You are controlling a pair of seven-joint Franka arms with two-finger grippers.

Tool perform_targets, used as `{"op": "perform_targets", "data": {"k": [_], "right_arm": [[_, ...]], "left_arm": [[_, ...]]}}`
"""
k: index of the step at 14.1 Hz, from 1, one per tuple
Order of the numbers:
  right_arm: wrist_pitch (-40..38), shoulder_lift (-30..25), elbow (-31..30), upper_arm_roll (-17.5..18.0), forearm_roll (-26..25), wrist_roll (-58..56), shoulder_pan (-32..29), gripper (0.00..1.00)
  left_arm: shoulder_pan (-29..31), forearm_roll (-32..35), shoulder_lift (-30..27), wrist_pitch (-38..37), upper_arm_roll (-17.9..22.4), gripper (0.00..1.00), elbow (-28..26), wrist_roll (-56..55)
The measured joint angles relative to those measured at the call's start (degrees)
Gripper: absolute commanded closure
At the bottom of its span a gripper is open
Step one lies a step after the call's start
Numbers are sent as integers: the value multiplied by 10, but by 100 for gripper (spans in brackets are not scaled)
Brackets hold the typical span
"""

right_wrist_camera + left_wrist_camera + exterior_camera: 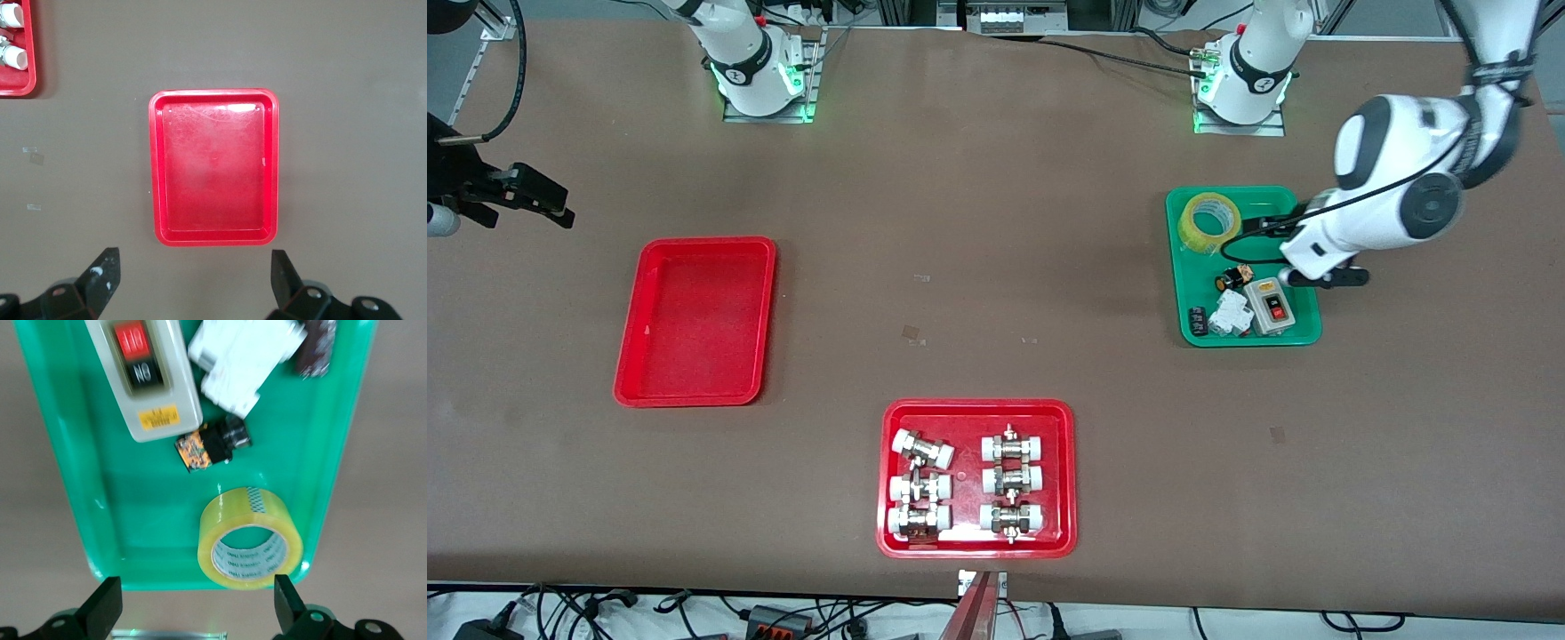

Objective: Left arm passes tape to right arm into tray
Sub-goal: 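Close the left gripper on the rim of the tape roll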

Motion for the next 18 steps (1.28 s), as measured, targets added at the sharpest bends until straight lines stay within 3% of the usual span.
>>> {"op": "perform_targets", "data": {"k": [3, 7, 8, 9, 11, 12, 18], "right_arm": [[0, 0, 0, 0, 0, 0, 0, 0], [-1, 0, 0, 0, 0, 0, 0, 0], [-1, 0, 0, 0, 0, 0, 0, 0], [-1, 0, 0, 0, 0, 0, 0, 0], [-1, 0, 0, 0, 0, 0, 0, 0], [-1, 0, 0, 0, 0, 0, 0, 0], [-1, 5, 0, 1, 0, 0, 0, 0]], "left_arm": [[4, -19, 2, 71, 1, 0, -75, 0], [4, -41, 20, 138, 1, 0, -123, 0], [4, -41, 26, 157, 1, 6, -133, 0], [4, -41, 32, 169, 1, 19, -140, -1], [4, -41, 39, 175, 1, 66, -143, -1], [4, -41, 39, 175, 1, 77, -143, -1], [4, -43, 39, 175, -2, 96, -142, -1]]}}
